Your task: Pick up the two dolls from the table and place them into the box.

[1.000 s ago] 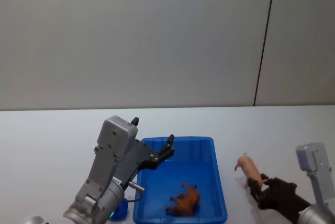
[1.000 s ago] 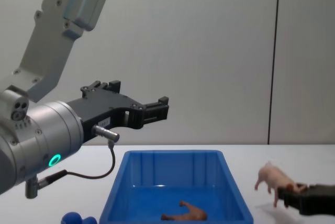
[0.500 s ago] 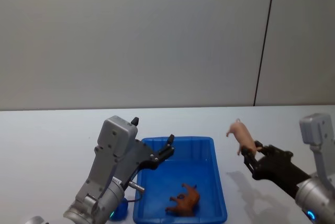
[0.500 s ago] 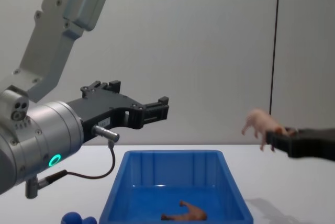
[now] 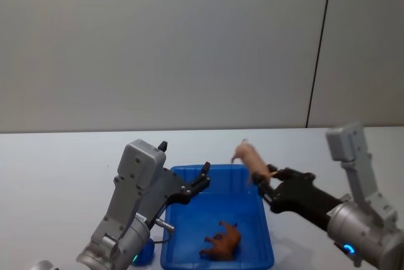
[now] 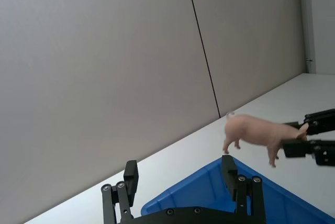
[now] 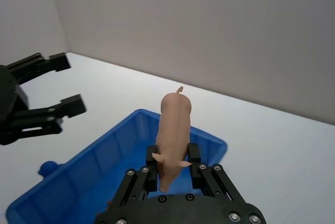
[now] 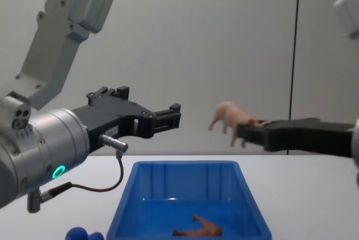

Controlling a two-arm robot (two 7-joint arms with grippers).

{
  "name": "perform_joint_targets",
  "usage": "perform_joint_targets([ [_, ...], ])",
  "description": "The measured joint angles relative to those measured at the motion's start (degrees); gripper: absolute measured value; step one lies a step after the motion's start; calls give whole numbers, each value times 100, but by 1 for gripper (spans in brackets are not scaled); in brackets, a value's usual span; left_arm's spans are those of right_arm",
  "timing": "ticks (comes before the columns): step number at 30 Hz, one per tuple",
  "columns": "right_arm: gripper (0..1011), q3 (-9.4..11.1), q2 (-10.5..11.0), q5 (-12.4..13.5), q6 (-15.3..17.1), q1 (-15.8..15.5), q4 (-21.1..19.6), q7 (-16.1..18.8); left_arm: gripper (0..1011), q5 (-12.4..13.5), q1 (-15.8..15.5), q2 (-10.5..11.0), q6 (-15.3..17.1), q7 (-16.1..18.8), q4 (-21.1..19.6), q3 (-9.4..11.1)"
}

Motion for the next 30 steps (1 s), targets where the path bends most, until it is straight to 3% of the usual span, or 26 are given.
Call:
perform_joint_targets([
  [3, 359, -81, -69, -57, 92, 59, 53, 151, 1002, 0, 0, 0, 0, 0, 0, 0],
  [14, 705, -217, -174, -147, 182, 152, 173, 358, 1002, 0, 0, 0, 0, 0, 0, 0],
  [16, 796, -210, -150, -152, 135, 152, 181, 360, 1001, 0, 0, 0, 0, 0, 0, 0],
  [24, 997, -93, 25, -110, -58, 55, 117, 285, 1002, 0, 0, 0, 0, 0, 0, 0],
  [30, 1001, 35, 223, -20, -196, -95, 8, 185, 1002, 0, 0, 0, 0, 0, 0, 0],
])
